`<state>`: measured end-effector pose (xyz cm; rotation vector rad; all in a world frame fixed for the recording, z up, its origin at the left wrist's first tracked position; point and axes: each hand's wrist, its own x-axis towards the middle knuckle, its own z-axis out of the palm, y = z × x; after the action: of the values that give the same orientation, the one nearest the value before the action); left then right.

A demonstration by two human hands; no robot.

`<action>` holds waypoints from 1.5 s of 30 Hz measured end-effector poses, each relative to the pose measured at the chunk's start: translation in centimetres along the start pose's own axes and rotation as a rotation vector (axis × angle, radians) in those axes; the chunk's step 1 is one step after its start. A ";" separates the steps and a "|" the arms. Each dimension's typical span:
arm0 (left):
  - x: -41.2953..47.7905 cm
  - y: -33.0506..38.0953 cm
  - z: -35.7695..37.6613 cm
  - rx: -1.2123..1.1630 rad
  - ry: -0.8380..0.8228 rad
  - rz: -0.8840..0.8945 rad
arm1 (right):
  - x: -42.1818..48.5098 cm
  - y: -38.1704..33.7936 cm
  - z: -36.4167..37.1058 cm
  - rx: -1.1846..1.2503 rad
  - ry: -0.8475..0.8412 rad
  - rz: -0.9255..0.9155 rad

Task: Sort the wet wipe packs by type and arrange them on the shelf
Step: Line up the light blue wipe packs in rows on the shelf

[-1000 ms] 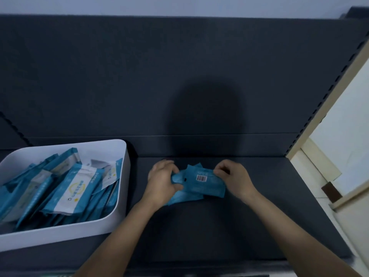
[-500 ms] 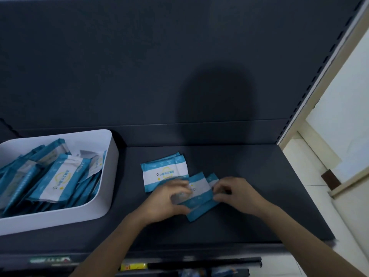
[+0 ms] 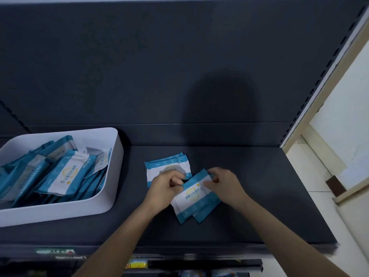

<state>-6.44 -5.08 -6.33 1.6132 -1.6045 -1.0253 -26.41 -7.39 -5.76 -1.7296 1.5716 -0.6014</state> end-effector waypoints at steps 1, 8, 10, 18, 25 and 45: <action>0.3 0.1 0.1 -0.022 0.032 0.007 | 0.2 -0.1 -0.2 0.011 0.021 0.000; 1.2 -0.7 -0.9 0.356 0.211 0.220 | 1.4 2.0 -3.9 0.044 0.240 0.136; 1.4 -1.5 -1.4 0.490 0.202 0.228 | 1.5 2.7 -4.3 0.039 0.277 0.189; 2.1 -2.7 -2.5 0.645 0.060 0.056 | 1.6 2.9 -3.1 -0.096 0.190 0.115; 2.2 -3.2 -3.6 0.632 0.178 -0.126 | 2.2 2.3 -4.4 0.004 0.359 0.182; 5.0 4.0 6.0 0.874 -0.608 0.416 | 0.6 2.6 -5.1 0.599 0.657 0.323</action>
<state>-13.90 -9.72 -6.27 1.3787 -2.9453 -0.6298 -31.84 -8.95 -4.55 -0.8405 1.7881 -1.3940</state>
